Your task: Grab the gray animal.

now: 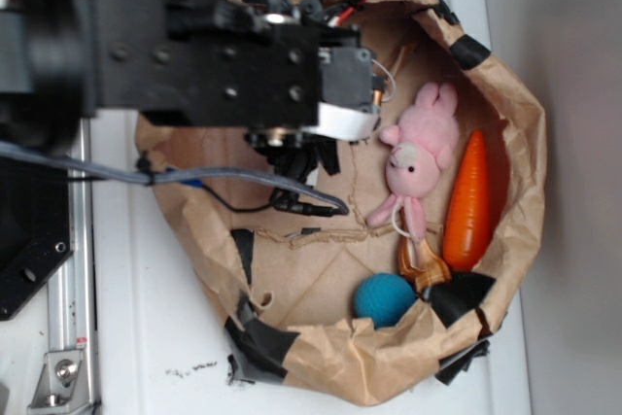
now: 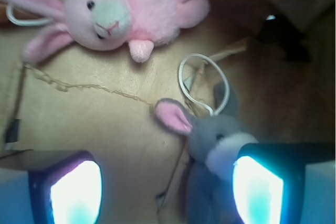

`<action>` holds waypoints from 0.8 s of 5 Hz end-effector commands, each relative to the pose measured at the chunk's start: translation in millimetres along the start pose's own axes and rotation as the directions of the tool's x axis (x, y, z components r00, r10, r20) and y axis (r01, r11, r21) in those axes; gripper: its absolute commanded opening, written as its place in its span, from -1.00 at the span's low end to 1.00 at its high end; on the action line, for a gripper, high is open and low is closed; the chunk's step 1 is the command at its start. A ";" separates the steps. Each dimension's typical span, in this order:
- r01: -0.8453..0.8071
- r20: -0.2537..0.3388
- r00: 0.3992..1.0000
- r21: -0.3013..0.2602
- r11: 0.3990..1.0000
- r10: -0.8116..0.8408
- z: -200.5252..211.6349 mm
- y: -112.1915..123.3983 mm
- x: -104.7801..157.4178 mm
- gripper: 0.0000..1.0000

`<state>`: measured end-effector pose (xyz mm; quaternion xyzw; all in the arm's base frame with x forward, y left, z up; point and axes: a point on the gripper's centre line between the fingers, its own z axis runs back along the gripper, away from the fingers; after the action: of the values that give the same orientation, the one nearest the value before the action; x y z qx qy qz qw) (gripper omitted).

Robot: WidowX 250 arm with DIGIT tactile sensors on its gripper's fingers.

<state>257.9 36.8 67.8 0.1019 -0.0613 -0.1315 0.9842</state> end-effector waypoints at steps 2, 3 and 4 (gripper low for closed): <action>0.041 -0.108 0.993 -0.153 0.987 -0.058 -47.5 48.0 -0.7 1.00; 0.005 -0.103 0.994 -0.154 0.988 -0.021 -47.6 48.6 -1.7 -1.00; 0.003 -0.095 0.995 -0.107 0.994 -0.014 -39.1 47.5 -4.2 -1.00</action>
<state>265.2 86.8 26.4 0.0430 0.0168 -0.1327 0.9901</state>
